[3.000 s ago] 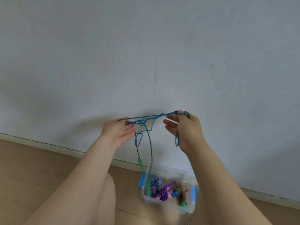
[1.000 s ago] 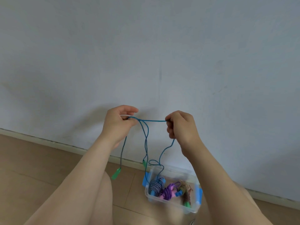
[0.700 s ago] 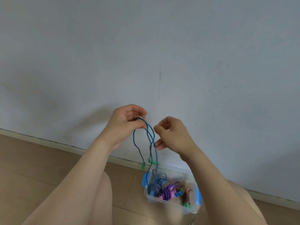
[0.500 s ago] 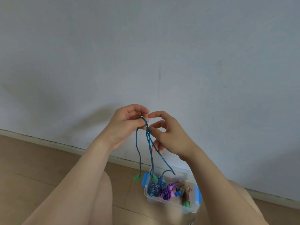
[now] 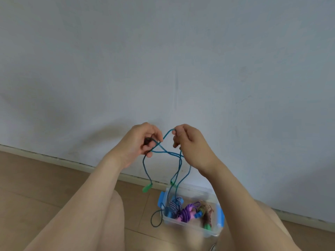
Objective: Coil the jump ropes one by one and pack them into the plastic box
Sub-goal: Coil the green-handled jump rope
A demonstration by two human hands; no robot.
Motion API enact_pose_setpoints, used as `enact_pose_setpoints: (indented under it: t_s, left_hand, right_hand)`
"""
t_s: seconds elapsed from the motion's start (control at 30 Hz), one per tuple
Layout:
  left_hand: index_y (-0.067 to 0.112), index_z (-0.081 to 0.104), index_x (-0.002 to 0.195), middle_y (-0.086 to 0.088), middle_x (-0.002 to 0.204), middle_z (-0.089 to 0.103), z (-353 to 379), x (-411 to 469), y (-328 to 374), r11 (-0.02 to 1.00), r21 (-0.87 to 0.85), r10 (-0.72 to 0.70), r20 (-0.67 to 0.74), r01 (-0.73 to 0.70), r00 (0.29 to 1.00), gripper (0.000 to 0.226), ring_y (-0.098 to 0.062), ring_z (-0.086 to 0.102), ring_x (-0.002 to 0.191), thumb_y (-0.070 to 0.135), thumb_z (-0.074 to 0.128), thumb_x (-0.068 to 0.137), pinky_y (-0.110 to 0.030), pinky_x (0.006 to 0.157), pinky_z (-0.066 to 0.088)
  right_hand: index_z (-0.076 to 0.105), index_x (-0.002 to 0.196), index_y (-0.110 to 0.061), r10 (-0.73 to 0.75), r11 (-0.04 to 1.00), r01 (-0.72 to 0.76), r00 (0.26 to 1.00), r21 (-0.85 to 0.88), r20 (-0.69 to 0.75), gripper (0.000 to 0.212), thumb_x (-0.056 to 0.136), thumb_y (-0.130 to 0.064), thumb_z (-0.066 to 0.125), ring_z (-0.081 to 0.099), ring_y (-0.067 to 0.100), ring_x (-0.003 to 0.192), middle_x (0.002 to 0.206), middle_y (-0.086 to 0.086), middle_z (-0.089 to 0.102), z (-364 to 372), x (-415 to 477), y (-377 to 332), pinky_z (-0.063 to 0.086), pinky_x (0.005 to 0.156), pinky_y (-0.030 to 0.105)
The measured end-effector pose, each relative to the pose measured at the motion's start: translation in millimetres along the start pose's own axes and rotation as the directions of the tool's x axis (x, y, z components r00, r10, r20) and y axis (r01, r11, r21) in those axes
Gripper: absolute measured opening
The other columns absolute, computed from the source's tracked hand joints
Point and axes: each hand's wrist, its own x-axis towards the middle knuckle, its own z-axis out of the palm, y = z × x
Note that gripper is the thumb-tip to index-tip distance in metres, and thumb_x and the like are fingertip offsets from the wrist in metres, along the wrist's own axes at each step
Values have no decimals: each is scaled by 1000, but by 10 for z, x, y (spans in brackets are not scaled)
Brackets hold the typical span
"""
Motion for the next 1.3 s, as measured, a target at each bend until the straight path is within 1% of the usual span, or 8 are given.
enact_pose_setpoints:
  t_s: [0.13,0.27,0.43,0.6,0.87,1.0,1.13,1.3]
  left_hand:
    - [24,71,86,0,64,36,-21,23,-125,901,433,1,-23,9,1000,30,-15,35,56,53,72,91,-31,54,37]
    - [24,78,78,12,53,55,-103,76,-347,644,763,-54,-9,42,998,10,-6,48,48,32,77,84,-20,52,40]
    - [16,80,81,-7,68,70,-225,134,-452,498,846,-161,-128,193,979,17,-20,63,57,27,68,85,-26,53,50]
    - [19,79,76,-2,69,72,-204,139,-440,624,764,-148,-91,164,985,36,-14,67,62,41,66,101,-25,51,52]
    - [15,77,85,-7,65,53,-37,49,-167,901,429,-80,16,66,997,22,-16,54,65,34,66,84,-43,79,64]
    - [1,72,98,-1,65,35,46,-37,-74,925,330,-254,161,190,954,35,-17,37,55,13,40,97,-33,53,48]
    - [10,73,86,-3,67,46,95,-79,-57,899,406,-267,211,164,940,34,-16,38,55,4,41,95,-29,50,33]
    - [7,65,100,-6,67,62,54,-63,-94,882,459,-155,71,106,985,19,-20,44,58,3,55,84,-31,52,37]
  right_hand:
    - [54,99,-11,35,926,36,983,376,-180,31,115,-17,29,68,18,70,67,0,53,-71,38,-48,53,77,37]
    - [50,100,-10,145,691,149,930,707,-338,31,115,-11,23,76,34,75,67,6,63,-162,62,-87,61,76,39]
    - [44,110,-11,66,768,334,807,546,-587,23,116,-20,23,78,30,97,111,15,75,-217,71,-52,62,81,37]
    - [41,110,-23,-43,900,312,757,303,-652,18,109,-9,30,67,20,71,102,3,77,-211,-16,-51,51,68,31]
    - [68,105,-14,225,971,-236,959,-46,-173,26,97,-30,49,70,28,50,65,12,75,-213,-96,-16,55,53,34]
    - [62,132,-25,47,969,-71,993,-238,-106,44,95,-28,38,74,25,77,88,5,75,-22,-139,61,61,79,40]
    - [58,141,-32,-49,965,82,989,-250,137,47,99,-14,49,70,8,86,111,-3,70,-2,-120,45,54,73,23]
    - [55,138,-23,-103,822,263,941,-506,322,31,110,-19,43,61,23,68,85,3,69,109,-90,176,54,70,42]
